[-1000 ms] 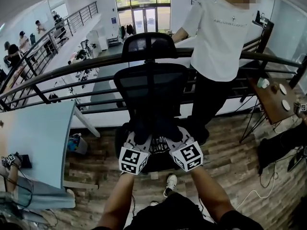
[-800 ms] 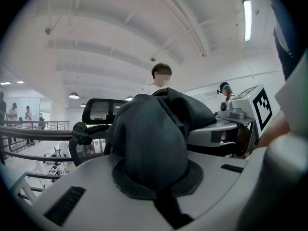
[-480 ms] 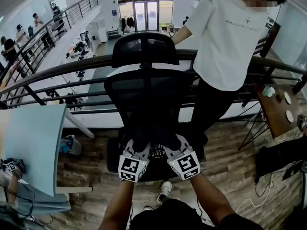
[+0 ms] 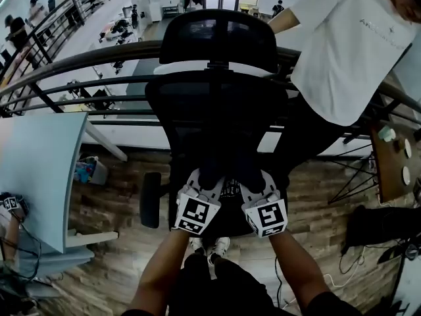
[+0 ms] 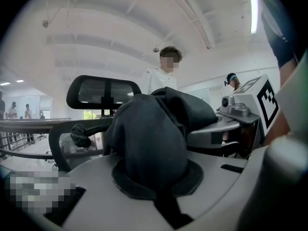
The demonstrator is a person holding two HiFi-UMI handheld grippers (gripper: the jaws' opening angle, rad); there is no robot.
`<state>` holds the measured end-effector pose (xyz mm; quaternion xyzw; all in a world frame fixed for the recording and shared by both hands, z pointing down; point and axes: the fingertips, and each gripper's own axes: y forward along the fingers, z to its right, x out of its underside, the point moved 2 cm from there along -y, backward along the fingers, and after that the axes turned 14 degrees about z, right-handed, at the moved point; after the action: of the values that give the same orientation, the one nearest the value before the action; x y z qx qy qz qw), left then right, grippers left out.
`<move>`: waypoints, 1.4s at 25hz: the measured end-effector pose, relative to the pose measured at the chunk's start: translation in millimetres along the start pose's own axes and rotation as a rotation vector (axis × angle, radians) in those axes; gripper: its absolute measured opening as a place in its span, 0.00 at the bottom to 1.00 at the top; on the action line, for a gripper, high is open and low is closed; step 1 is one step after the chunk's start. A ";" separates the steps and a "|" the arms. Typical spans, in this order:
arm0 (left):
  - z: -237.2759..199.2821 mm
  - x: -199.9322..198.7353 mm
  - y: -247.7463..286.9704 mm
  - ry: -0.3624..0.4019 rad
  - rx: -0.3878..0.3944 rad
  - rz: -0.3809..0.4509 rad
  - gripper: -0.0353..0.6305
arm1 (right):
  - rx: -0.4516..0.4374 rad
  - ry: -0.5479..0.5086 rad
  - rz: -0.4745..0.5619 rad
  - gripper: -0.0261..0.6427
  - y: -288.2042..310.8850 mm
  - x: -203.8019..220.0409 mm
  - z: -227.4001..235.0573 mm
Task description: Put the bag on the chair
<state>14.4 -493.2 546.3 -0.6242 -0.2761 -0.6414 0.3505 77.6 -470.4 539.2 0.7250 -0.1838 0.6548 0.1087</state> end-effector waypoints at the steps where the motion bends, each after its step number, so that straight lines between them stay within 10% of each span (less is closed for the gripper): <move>1: -3.8 5.5 3.7 0.001 0.003 -0.010 0.09 | 0.007 -0.004 -0.011 0.09 4.8 5.3 2.5; 35: -65.2 264.1 41.7 -0.118 0.031 -0.376 0.09 | 0.031 0.178 -0.341 0.09 71.2 264.8 16.5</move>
<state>14.4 -597.6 801.0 -0.5927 -0.4180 -0.6533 0.2173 83.3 -574.6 793.3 0.6866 -0.0377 0.6911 0.2226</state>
